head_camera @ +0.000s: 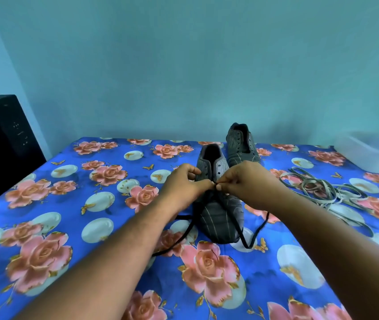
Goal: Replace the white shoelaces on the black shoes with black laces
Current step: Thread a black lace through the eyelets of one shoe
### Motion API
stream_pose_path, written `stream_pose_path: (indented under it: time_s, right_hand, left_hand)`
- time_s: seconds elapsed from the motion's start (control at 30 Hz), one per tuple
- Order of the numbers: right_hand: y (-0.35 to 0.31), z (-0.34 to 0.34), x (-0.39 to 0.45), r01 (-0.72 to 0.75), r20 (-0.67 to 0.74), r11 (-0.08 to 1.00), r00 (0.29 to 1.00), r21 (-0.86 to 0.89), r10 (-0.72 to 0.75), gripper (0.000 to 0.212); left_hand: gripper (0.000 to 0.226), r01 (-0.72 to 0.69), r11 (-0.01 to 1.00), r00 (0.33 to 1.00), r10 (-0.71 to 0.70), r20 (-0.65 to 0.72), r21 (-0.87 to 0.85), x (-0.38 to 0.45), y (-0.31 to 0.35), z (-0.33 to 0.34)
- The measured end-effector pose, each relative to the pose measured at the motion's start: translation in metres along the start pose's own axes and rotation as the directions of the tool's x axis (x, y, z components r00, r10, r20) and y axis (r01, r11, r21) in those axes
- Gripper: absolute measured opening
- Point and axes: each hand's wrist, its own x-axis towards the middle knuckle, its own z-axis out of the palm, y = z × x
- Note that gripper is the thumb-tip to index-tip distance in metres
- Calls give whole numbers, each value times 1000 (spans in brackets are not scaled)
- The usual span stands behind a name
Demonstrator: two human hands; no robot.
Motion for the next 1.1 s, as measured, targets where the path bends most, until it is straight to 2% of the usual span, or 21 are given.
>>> stream_pose_path:
  time_s: [0.07,0.2,0.37,0.43,0.57,0.73,0.83,0.97,1.03,1.1]
  right_hand:
    - [0,1,3,27,56,998,998,-55,-24,10]
    - [2,13,9,115,30,984,993,-137,-112,12]
    - [14,20,20,170,-11,983,985,-75,-171,16]
    - [16,25,20,202,-58,979,977,-23,-203,22]
    - [19,39,14,252,-123,966,962,52,-244,24]
    - [20,39,13,234,-91,972,969,22,-231,9]
    - [21,45,11,224,-142,970,967,91,-210,15]
    - [26,44,10,220,-99,964,973,146,-207,19]
    - [29,42,9,230,-81,962,972,150,-220,22]
    - [33,41,7,248,-133,960,964,130,-230,24]
  left_hand:
    - [46,-35,999,999,35,-2,22,3,-2,-3]
    - [49,-147,984,989,147,4,99,4,-13,-8]
    - [7,-204,979,977,202,69,23,6,-26,-22]
    - [13,-234,972,967,231,112,14,7,-29,-26]
    - [21,-364,920,929,348,122,145,5,-29,-27]
    - [20,-411,891,910,389,140,194,2,-25,-28]
    - [16,-467,851,884,450,126,238,0,-24,-28]
    - [11,-521,806,853,500,147,282,-1,-22,-29]
    - [3,-512,803,858,492,146,303,0,-23,-29]
    - [6,-442,859,897,424,125,259,-2,-23,-29]
